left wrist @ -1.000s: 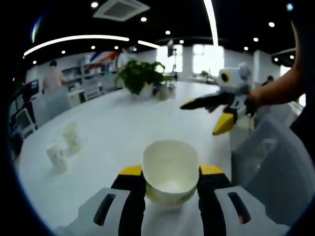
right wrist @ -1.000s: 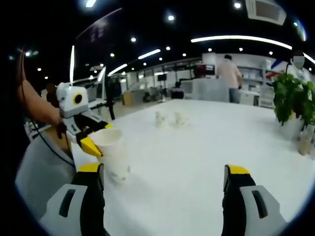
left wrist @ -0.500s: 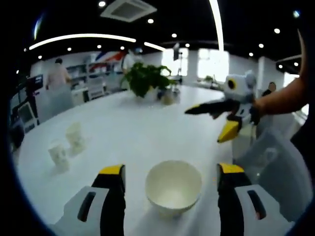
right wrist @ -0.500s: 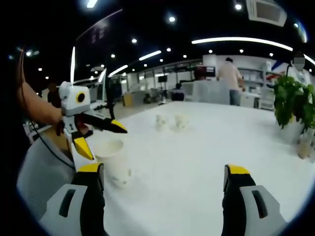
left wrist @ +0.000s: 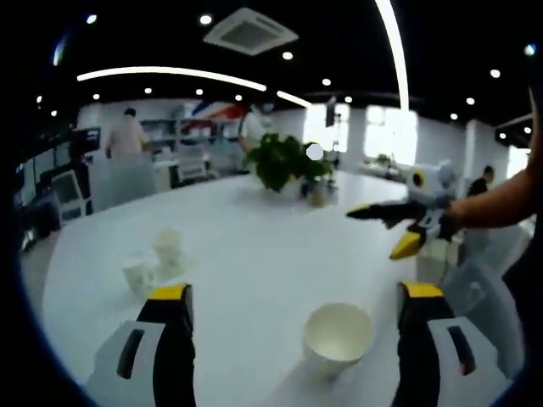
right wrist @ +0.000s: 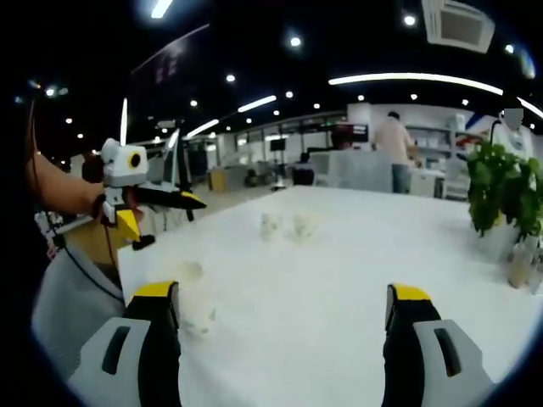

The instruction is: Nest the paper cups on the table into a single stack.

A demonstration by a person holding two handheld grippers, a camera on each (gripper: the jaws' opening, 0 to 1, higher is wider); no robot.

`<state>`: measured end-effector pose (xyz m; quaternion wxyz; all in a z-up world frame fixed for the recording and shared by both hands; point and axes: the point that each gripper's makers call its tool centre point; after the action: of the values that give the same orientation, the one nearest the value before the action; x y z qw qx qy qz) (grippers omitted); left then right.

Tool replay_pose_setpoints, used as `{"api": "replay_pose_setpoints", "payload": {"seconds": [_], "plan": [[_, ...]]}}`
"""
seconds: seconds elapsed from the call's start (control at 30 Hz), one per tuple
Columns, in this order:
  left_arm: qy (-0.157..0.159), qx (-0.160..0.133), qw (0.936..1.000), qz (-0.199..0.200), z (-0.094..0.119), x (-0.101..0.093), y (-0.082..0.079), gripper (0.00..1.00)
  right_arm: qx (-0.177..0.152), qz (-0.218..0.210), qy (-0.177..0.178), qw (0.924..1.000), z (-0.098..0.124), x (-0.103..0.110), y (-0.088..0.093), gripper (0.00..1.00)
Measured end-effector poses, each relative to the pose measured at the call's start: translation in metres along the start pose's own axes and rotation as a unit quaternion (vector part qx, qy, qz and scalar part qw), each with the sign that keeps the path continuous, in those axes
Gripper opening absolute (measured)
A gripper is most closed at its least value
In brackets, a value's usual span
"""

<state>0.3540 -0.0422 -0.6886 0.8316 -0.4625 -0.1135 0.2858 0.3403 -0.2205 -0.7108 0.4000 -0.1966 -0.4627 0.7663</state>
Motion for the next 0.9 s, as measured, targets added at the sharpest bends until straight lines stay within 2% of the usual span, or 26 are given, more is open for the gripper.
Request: {"api": "replay_pose_setpoints", "payload": {"seconds": [0.33, 0.43, 0.57, 0.73, 0.9], "plan": [[-0.062, 0.008, 0.9978, 0.021, 0.033, 0.046, 0.021, 0.99, -0.004, 0.013, 0.003, 0.9999, -0.001, -0.007, -0.01, 1.0], [-0.084, 0.01, 0.9964, 0.008, 0.044, 0.056, 0.027, 0.99, -0.005, 0.017, 0.003, 0.9998, -0.002, -0.006, -0.011, 1.0], [-0.102, -0.007, 0.9938, 0.045, 0.06, 0.072, 0.033, 0.99, -0.005, 0.022, 0.002, 0.9998, -0.003, -0.002, -0.011, 1.0], [-0.114, -0.004, 0.9925, 0.044, 0.07, 0.073, 0.044, 0.99, -0.008, 0.023, 0.003, 0.9997, -0.005, -0.001, -0.011, 1.0], [-0.123, -0.018, 0.9912, 0.046, 0.08, 0.076, 0.044, 0.99, -0.007, 0.021, 0.006, 0.9997, -0.005, -0.004, -0.011, 1.0]]}}
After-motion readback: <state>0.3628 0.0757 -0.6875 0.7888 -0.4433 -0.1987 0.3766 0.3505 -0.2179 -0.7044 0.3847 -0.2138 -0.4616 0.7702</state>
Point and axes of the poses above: the point that each gripper's makers call its tool centre point, and the gripper's own axes: z roughly backward along the fingers, x roughly to its left, y roughly out of its underside, and after that the axes turned 15 degrees about x, right-handed
